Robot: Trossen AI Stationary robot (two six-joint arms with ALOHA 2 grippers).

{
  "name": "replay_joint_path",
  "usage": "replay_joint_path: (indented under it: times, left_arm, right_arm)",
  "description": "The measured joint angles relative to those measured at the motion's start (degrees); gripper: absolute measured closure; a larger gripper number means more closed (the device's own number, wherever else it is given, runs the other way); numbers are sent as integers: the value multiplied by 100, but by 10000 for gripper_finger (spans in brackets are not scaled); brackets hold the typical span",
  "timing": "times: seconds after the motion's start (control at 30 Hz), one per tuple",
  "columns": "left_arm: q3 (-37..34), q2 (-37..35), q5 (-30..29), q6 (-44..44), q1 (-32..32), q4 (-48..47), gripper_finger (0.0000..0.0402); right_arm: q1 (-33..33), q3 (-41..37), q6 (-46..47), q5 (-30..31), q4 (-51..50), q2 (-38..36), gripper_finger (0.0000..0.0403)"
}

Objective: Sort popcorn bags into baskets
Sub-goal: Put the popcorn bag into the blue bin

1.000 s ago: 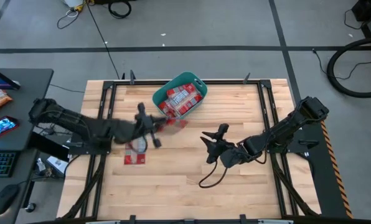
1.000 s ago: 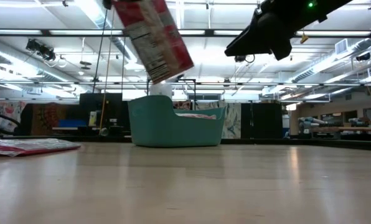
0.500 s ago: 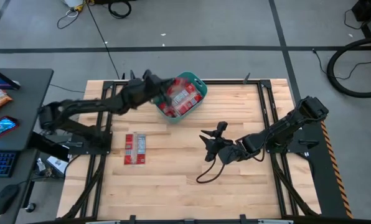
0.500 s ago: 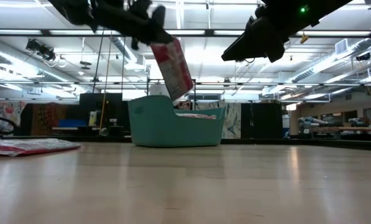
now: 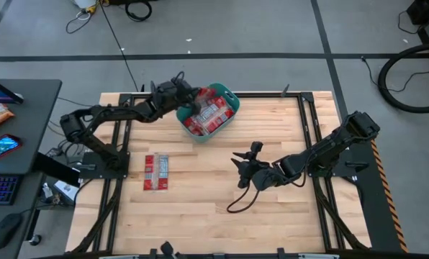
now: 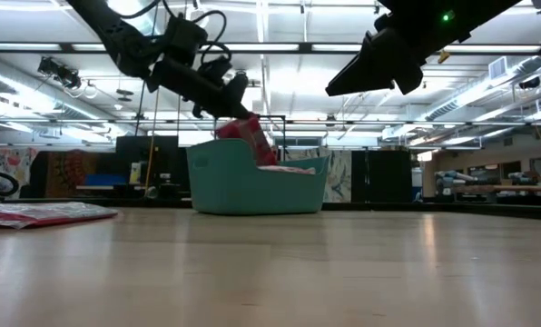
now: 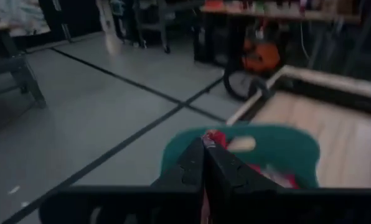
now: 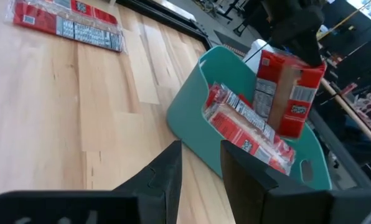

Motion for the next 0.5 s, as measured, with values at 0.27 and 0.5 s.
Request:
replay_joint_path:
  times: [0.27, 0.5]
  left_arm:
    - [7, -22, 4, 307, -257, -1224, 384]
    - [2, -466, -27, 433, -417, -2512, 312]
  right_arm:
    - [4, 0, 292, -184, -93, 0, 288]
    - [2, 0, 301, -284, -160, 0, 288]
